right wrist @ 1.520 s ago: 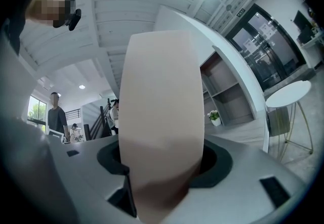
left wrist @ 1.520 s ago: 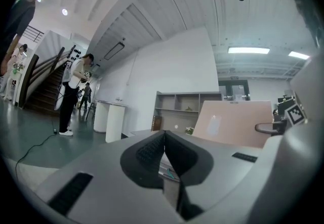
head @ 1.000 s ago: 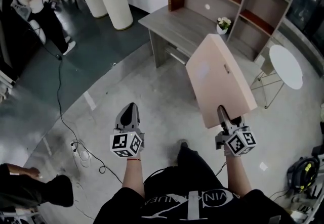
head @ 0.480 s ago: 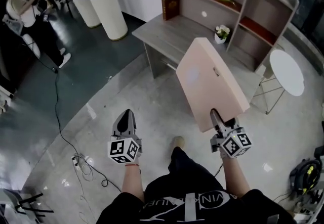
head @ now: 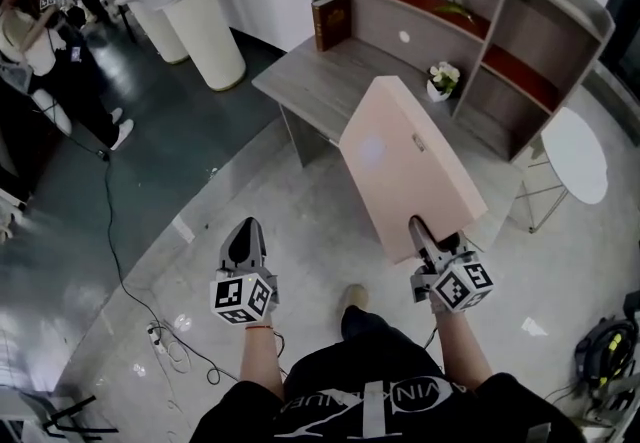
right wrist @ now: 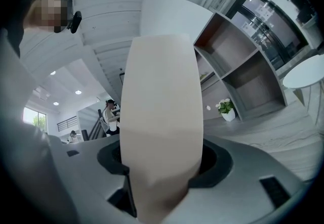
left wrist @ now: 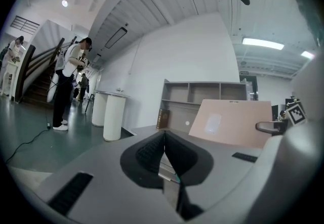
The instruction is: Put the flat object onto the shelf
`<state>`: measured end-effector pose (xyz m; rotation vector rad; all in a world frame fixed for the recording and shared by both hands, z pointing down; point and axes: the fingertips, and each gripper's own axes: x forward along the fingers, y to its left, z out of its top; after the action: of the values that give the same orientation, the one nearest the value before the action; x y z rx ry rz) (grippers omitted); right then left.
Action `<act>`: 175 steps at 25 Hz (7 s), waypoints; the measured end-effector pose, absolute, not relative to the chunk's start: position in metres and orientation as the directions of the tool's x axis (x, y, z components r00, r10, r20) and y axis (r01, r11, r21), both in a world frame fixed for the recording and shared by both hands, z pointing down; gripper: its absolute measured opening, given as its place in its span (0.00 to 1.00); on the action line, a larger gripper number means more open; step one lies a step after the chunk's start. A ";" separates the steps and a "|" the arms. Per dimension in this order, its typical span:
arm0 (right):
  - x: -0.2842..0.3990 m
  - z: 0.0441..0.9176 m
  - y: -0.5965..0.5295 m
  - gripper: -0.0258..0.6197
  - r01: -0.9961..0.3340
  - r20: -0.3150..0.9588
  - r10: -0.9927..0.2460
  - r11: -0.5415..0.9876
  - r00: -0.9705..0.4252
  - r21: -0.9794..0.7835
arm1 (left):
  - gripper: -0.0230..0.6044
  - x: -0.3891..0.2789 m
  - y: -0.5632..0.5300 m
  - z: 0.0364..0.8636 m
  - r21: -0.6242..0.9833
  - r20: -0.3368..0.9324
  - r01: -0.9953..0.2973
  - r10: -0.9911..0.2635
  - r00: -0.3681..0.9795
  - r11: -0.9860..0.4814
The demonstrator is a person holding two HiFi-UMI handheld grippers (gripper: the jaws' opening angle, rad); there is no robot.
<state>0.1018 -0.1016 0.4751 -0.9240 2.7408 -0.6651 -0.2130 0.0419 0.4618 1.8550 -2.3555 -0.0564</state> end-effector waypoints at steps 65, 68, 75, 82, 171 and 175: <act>-0.068 0.529 -0.369 0.51 -0.568 0.140 -0.789 0.294 -0.598 -0.769 | 0.04 -0.354 -0.337 0.479 0.137 0.137 -0.984 -0.981 0.136 -0.117; -0.081 0.531 -0.382 0.51 -0.512 0.146 -0.808 0.210 -0.570 -0.833 | 0.04 -0.361 -0.351 0.482 0.147 0.144 -0.980 -0.977 0.159 -0.138; -0.101 0.548 -0.405 0.51 -0.375 0.167 -0.824 0.059 -0.542 -0.925 | 0.04 -0.366 -0.377 0.493 0.164 0.158 -0.969 -0.965 0.208 -0.182; -0.121 0.560 -0.424 0.51 -0.320 0.177 -0.822 0.006 -0.542 -0.948 | 0.04 -0.384 -0.394 0.494 0.172 0.157 -0.967 -0.964 0.214 -0.187; -0.115 0.547 -0.373 0.05 -0.538 0.379 -0.386 0.519 -0.841 -0.664 | 0.04 -0.374 -0.326 0.484 0.242 0.148 -0.966 -0.981 0.129 -0.091; -0.102 0.533 -0.375 0.05 -0.559 0.351 -0.440 0.566 -0.827 -0.607 | 0.04 -0.370 -0.314 0.479 0.234 0.139 -0.969 -0.984 0.111 -0.076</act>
<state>-0.1023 -0.3754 0.5334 -0.9383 2.9192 -1.2257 -0.3698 -0.3142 0.4785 2.1245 -1.9302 -0.0797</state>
